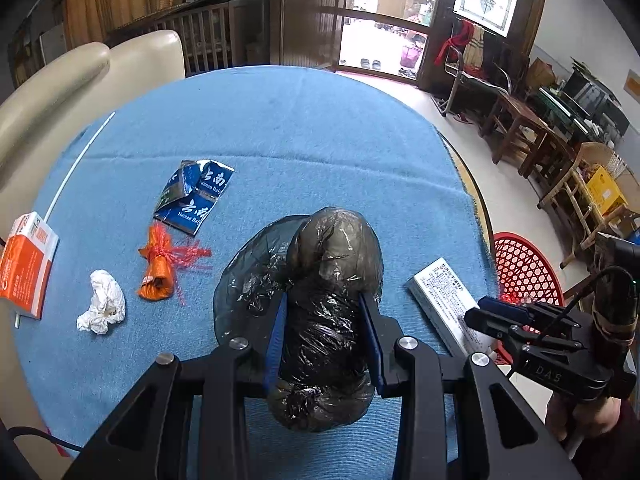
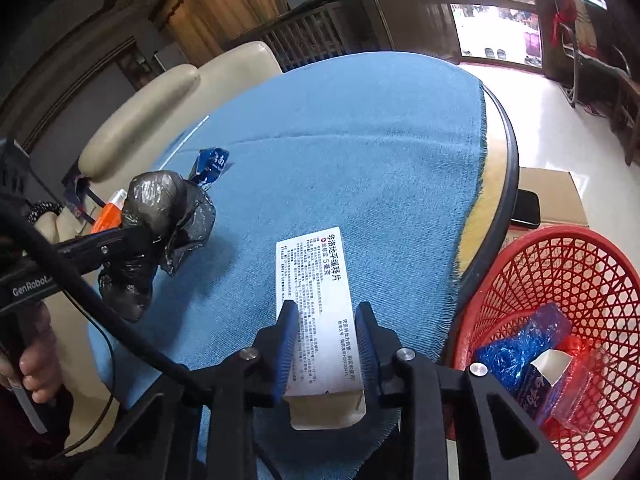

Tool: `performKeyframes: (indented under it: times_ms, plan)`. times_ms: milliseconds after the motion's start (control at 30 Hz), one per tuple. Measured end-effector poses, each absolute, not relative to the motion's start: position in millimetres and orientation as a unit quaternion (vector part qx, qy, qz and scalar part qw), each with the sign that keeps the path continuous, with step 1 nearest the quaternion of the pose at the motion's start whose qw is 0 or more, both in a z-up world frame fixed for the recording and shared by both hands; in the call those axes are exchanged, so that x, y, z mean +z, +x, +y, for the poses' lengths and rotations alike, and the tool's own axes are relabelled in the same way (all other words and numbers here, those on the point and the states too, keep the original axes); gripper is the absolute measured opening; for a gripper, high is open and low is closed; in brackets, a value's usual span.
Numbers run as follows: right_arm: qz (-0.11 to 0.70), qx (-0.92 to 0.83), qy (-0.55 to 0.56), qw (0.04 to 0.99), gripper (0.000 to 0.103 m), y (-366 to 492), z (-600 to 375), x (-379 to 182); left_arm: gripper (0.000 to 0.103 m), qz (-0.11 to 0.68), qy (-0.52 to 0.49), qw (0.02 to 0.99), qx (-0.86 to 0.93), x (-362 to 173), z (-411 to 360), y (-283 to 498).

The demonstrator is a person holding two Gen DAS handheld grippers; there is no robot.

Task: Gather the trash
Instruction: 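Carry the black bag and white box toward the red basket with both grippers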

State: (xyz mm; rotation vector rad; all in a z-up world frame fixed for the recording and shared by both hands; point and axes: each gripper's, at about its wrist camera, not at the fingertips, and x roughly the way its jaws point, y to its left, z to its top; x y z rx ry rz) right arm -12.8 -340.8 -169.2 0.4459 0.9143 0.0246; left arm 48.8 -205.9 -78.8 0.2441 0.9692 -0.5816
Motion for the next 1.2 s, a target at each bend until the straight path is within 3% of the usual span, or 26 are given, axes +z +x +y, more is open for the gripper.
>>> performKeyframes:
  times_ms: [133,233,433,533,1200]
  plan:
    - [0.448,0.022,0.223,0.866,0.036,-13,-338,-172,0.037,0.461,0.114,0.836,-0.274,-80,-207,48]
    - [0.449,0.02,0.22,0.866,0.069,-10,-329,-172,0.037,0.463,0.113,0.836,-0.273,-80,-206,48]
    - [0.44,0.005,0.136,0.888,0.067,-7,-305,-167,0.037,0.465,0.109,0.836,-0.271,-81,-201,51]
    - [0.449,0.009,0.122,0.885,0.047,-3,-298,-173,0.037,0.465,0.109,0.836,-0.271,-80,-200,50]
    - [0.36,-0.03,0.224,0.905,0.047,-69,-390,-131,0.037,0.42,0.176,0.824,-0.338,-41,-263,-1]
